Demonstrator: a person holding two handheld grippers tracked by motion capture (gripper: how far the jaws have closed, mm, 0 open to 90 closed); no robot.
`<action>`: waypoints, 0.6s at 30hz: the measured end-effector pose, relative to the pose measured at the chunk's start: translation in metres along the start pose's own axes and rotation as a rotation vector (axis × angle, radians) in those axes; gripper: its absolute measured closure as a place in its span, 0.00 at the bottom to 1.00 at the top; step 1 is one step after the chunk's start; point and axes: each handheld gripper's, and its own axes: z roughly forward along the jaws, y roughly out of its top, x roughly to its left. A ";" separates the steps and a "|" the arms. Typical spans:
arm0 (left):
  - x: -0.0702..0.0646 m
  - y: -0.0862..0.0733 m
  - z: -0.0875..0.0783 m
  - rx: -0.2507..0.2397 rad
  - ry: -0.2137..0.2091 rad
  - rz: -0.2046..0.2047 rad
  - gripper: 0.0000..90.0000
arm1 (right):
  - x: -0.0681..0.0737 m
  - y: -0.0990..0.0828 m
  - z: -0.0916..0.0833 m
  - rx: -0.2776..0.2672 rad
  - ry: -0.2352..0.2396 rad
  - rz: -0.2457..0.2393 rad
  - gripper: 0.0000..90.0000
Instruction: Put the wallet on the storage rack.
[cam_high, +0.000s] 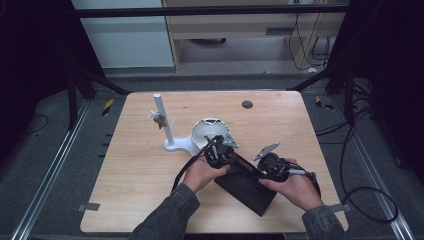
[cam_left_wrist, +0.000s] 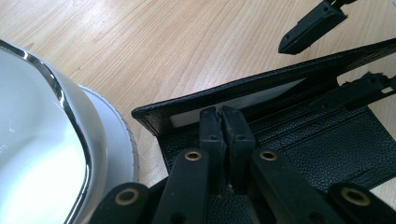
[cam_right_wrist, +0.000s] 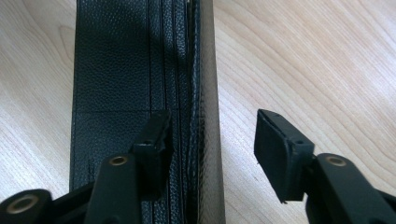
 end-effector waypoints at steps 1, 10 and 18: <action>0.000 0.000 0.000 -0.001 -0.001 0.000 0.97 | 0.000 0.000 0.001 0.005 0.000 0.001 0.56; 0.000 0.002 -0.001 -0.010 -0.007 -0.003 0.96 | 0.002 0.002 0.009 0.042 -0.006 -0.026 0.77; -0.003 -0.007 -0.029 -0.032 0.046 0.004 0.70 | 0.003 -0.003 -0.002 0.020 -0.007 -0.074 0.94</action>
